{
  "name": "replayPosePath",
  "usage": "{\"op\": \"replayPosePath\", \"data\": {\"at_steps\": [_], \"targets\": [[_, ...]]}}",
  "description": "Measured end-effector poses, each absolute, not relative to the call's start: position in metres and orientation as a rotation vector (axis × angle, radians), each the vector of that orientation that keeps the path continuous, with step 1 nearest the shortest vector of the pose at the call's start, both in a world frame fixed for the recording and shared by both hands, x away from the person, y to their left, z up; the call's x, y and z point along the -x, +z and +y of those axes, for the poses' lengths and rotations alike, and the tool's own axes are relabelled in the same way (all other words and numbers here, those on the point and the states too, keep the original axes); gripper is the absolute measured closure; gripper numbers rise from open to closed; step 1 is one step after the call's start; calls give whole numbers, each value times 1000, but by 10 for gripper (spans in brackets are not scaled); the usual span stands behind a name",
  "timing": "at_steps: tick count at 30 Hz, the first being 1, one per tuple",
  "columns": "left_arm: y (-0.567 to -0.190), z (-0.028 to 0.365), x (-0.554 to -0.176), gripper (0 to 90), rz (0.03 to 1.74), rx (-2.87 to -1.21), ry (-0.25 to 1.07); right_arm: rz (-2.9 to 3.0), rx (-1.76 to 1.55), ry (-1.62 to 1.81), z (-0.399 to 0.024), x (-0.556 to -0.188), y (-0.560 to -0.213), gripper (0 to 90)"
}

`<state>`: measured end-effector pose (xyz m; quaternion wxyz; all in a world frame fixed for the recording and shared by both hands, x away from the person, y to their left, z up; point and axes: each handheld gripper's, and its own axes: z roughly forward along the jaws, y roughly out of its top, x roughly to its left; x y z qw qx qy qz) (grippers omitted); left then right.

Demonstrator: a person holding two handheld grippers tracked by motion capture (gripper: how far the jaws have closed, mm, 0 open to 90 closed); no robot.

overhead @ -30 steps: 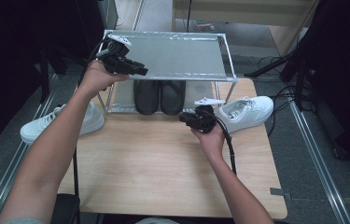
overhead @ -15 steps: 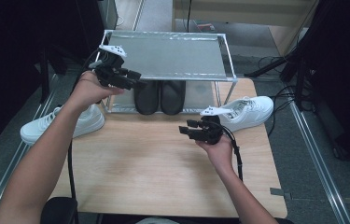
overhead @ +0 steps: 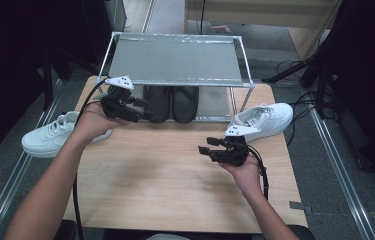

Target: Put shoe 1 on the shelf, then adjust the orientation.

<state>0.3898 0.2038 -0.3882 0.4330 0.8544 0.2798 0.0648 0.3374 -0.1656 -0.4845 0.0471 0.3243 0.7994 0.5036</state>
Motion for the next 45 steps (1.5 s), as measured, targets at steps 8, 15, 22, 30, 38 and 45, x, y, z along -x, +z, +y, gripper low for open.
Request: {"op": "replayPosePath", "data": {"at_steps": [8, 15, 22, 30, 38, 45], "targets": [[-416, 207, -374, 391, 751, -2104, 134, 2405, -1012, 1532, -165, -338, -488, 496], [-433, 214, -362, 386, 783, -2124, 114, 2421, -1007, 1533, -163, -342, -489, 485], [-443, 221, -353, 387, 812, -2106, 106, 2416, -1029, 1564, -166, -343, -487, 485], [-450, 231, -346, 393, 860, -2107, 124, 2432, -1019, 1551, -162, -345, -488, 486], [-453, 255, -342, 407, 923, -2094, 163, 2452, -1021, 1544, -161, -346, -489, 485], [-454, 277, -339, 416, 996, -2086, 204, 2461, -1019, 1533, -159, -346, -490, 485]]}}
